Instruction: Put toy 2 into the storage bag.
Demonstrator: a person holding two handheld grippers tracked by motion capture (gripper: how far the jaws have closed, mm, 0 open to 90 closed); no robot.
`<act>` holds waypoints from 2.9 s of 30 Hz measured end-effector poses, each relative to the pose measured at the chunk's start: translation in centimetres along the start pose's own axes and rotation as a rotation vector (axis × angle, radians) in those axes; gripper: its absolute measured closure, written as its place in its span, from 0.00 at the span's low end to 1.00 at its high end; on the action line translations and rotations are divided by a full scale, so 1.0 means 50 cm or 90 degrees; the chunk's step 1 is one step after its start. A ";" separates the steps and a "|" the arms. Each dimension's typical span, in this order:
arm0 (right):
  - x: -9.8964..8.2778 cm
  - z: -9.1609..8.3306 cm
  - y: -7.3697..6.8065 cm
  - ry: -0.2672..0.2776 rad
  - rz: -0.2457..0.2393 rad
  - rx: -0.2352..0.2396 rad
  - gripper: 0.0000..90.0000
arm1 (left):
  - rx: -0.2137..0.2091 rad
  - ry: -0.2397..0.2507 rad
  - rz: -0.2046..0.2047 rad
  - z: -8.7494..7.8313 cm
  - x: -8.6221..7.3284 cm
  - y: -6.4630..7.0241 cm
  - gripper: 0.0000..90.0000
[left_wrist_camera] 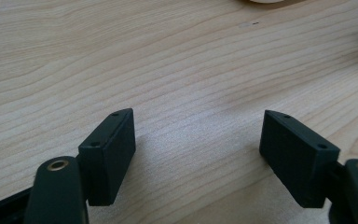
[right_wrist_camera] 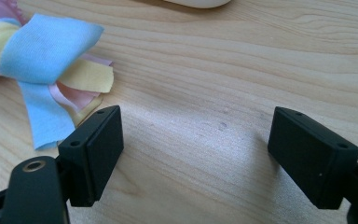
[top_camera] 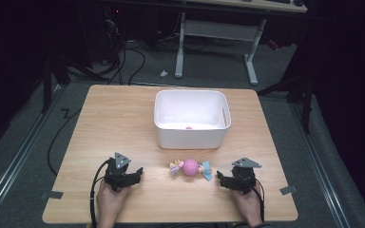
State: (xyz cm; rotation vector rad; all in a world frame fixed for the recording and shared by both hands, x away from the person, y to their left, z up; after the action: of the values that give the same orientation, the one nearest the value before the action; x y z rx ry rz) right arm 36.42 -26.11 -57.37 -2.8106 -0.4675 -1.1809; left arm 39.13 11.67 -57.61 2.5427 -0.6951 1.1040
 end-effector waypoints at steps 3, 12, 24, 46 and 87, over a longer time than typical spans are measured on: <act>0.001 -0.005 0.000 -0.020 -0.007 0.014 0.24 | 0.001 0.000 0.001 0.000 0.000 0.000 0.30; 0.018 -0.043 0.000 -0.008 -0.016 0.030 0.31 | 0.001 -0.001 0.004 0.000 0.000 0.000 0.29; 0.043 -0.086 -0.026 0.008 -0.043 0.070 0.36 | 0.001 -0.001 0.003 0.000 0.000 0.001 0.29; 0.129 -0.074 -0.144 0.004 -0.144 0.173 0.35 | -0.002 0.000 0.002 0.001 0.000 0.000 0.29; 0.156 0.042 -0.218 -0.089 -0.220 0.177 0.30 | -0.005 -0.003 0.005 0.003 0.001 0.000 0.25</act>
State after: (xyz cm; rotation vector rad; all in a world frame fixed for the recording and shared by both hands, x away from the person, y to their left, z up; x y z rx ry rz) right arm 39.77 -13.39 -54.04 -2.6449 -1.0724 -0.8786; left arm 39.22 11.58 -57.66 2.5401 -0.7091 1.0955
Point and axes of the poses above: each handheld gripper's, and its own axes: z roughly forward along the jaws, x roughly out of its top, y roughly to its right, the point moved 6 cm from there along z, roughly forward along the jaws, and after that the axes turned 4 degrees about -x, right-handed, at the moved point
